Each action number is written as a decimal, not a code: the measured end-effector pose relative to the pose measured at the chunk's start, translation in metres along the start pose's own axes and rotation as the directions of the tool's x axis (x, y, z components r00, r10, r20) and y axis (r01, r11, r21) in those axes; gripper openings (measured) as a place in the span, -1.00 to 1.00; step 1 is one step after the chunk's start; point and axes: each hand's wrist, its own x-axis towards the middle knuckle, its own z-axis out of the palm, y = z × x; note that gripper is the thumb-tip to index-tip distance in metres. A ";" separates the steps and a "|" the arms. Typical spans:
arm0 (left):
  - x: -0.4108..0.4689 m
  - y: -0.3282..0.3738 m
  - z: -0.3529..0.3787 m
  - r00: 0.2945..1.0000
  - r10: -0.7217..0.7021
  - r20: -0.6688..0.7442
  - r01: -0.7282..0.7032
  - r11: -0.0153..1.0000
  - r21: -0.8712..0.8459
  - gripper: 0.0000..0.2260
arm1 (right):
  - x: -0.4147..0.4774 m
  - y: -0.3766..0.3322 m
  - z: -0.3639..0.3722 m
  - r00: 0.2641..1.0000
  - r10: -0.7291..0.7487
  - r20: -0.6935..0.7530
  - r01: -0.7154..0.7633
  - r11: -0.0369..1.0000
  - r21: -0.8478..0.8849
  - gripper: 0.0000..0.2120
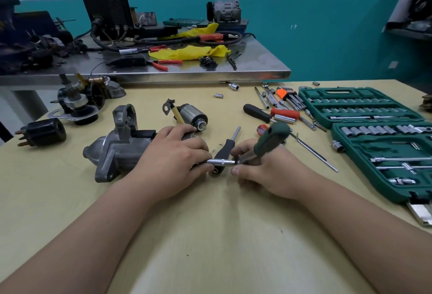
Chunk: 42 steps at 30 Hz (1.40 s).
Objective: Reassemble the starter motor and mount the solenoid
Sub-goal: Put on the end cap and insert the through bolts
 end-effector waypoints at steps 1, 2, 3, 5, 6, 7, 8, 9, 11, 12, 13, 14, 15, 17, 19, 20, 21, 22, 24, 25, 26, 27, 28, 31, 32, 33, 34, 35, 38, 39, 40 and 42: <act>0.000 0.000 0.000 1.000 -0.006 0.007 0.006 1.000 0.001 -0.82 | -0.002 0.002 -0.001 1.000 0.007 0.006 -0.008 0.999 0.037 -0.76; 0.000 0.000 0.000 1.000 -0.009 0.008 0.009 1.000 0.005 -0.82 | -0.004 0.003 -0.001 1.000 0.004 -0.001 -0.004 1.000 0.029 -0.73; 0.001 0.001 0.000 1.000 -0.009 0.001 0.009 1.000 0.013 -0.83 | -0.004 0.004 0.001 1.000 -0.016 -0.025 0.015 1.000 -0.020 -0.71; 0.002 0.001 0.000 1.000 0.000 -0.016 0.001 0.999 0.035 -0.85 | -0.004 0.004 0.007 0.993 -0.085 -0.080 0.077 0.992 -0.097 -0.67; 0.003 0.002 0.000 1.000 0.009 -0.022 -0.008 0.999 0.043 -0.85 | -0.004 0.004 0.010 0.988 -0.113 -0.103 0.103 0.990 -0.092 -0.64; 0.003 0.002 0.000 1.000 0.017 -0.026 -0.016 0.999 0.045 -0.85 | -0.003 0.004 0.011 0.984 -0.130 -0.119 0.122 0.990 -0.068 -0.61; 0.003 0.002 0.000 0.999 0.027 -0.032 -0.026 0.999 0.042 -0.86 | -0.004 0.004 0.012 0.983 -0.134 -0.128 0.128 0.990 -0.050 -0.59; 0.002 0.001 0.000 0.999 0.037 -0.039 -0.035 0.999 0.040 -0.87 | -0.003 0.006 0.011 0.982 -0.131 -0.133 0.127 0.991 -0.037 -0.63; 0.002 0.002 -0.001 0.998 0.044 -0.054 -0.042 0.998 0.038 -0.83 | -0.003 0.004 0.008 0.991 -0.072 -0.111 0.077 0.996 0.044 -0.82; 0.003 0.003 -0.003 0.998 0.044 -0.051 -0.042 0.998 0.039 -0.80 | -0.002 0.000 0.009 0.997 -0.007 -0.081 0.017 0.992 0.123 -0.93; 0.004 0.005 -0.003 0.998 0.052 -0.044 -0.050 0.998 0.040 -0.79 | 0.000 -0.003 0.010 0.997 0.063 -0.052 -0.052 0.982 0.183 -0.89; 0.006 0.007 -0.003 0.997 0.070 -0.031 -0.068 0.997 0.045 -0.80 | 0.001 -0.004 0.011 0.992 0.122 -0.020 -0.114 0.969 0.220 -0.78; 0.007 0.010 -0.003 0.996 0.086 -0.016 -0.085 0.995 0.053 -0.81 | 0.004 -0.004 0.011 0.988 0.152 0.008 -0.150 0.966 0.210 -0.73; 0.008 0.010 -0.003 0.994 0.110 0.003 -0.110 0.992 0.062 -0.85 | 0.005 -0.005 0.010 0.993 0.114 0.032 -0.117 0.981 0.152 -0.82; 0.007 0.007 -0.004 0.994 0.104 0.021 -0.105 0.994 0.030 -0.83 | 0.003 -0.003 0.008 1.000 0.010 0.015 -0.011 0.996 0.087 -0.83; 0.008 0.004 -0.004 0.995 0.086 0.044 -0.087 0.996 0.012 -0.80 | 0.002 -0.002 0.008 0.998 -0.060 -0.003 0.060 0.998 0.025 -0.71; 0.008 0.003 -0.005 0.995 0.075 0.070 -0.076 0.997 0.005 -0.77 | 0.002 -0.001 0.010 0.991 -0.129 -0.024 0.128 0.991 -0.038 -0.62; 0.009 0.002 -0.005 0.994 0.082 0.076 -0.083 0.996 0.011 -0.76 | 0.001 -0.002 0.012 0.984 -0.173 -0.036 0.170 0.983 -0.067 -0.57; 0.009 0.003 -0.006 0.993 0.113 0.046 -0.115 0.993 0.029 -0.80 | 0.002 -0.003 0.016 0.986 -0.168 -0.019 0.167 0.984 -0.055 -0.63; 0.009 0.002 -0.007 0.994 0.105 0.028 -0.105 0.994 0.007 -0.79 | 0.003 -0.003 0.016 0.991 -0.133 -0.011 0.133 0.990 -0.041 -0.72; 0.009 0.000 -0.008 0.996 0.079 0.032 -0.078 0.996 -0.032 -0.76 | 0.004 -0.004 0.016 0.996 -0.090 -0.004 0.090 0.996 -0.017 -0.80; 0.009 -0.004 -0.009 0.997 0.054 0.052 -0.050 0.996 -0.068 -0.72 | 0.005 -0.004 0.016 0.999 -0.043 0.011 0.043 0.999 0.013 -0.88; 0.008 -0.008 -0.011 0.996 0.044 0.071 -0.038 0.995 -0.087 -0.70 | 0.006 -0.005 0.016 1.000 -0.001 0.031 -0.001 0.999 0.038 -0.95; 0.005 -0.016 -0.011 0.992 0.109 0.059 -0.107 0.994 -0.036 -0.75 | 0.008 -0.009 0.016 0.997 0.051 0.062 -0.051 0.999 -0.011 -0.80; 0.005 -0.017 -0.010 0.990 0.136 0.043 -0.137 0.991 0.004 -0.77 | 0.009 -0.009 0.016 0.997 0.051 0.064 -0.049 0.998 -0.032 -0.80; 0.004 -0.017 -0.008 0.987 0.156 0.024 -0.157 0.987 0.031 -0.79 | 0.009 -0.009 0.016 0.997 0.046 0.059 -0.045 0.999 -0.031 -0.84; 0.003 -0.017 -0.006 0.983 0.182 -0.004 -0.182 0.982 0.044 -0.81 | 0.009 -0.009 0.015 0.998 0.045 0.049 -0.044 0.999 -0.008 -0.89; 0.003 -0.018 -0.004 0.976 0.217 -0.036 -0.215 0.975 0.051 -0.83 | 0.009 -0.008 0.015 0.999 0.039 0.032 -0.040 0.999 0.019 -0.91; 0.001 -0.023 0.000 0.962 0.258 -0.084 -0.254 0.965 0.060 -0.76 | 0.008 -0.012 0.017 0.998 -0.051 -0.031 0.050 0.998 -0.032 -0.76; 0.001 -0.024 0.000 0.962 0.257 -0.091 -0.253 0.966 0.053 -0.74 | 0.007 -0.016 0.018 0.995 -0.099 -0.032 0.096 0.990 -0.100 -0.71; 0.000 -0.025 0.001 0.963 0.253 -0.096 -0.250 0.967 0.047 -0.74 | 0.007 -0.020 0.019 0.991 -0.133 -0.019 0.128 0.978 -0.163 -0.68; -0.003 -0.026 0.002 0.965 0.239 -0.108 -0.236 0.971 0.035 -0.75 | 0.008 -0.024 0.021 0.987 -0.163 -0.005 0.158 0.961 -0.229 -0.66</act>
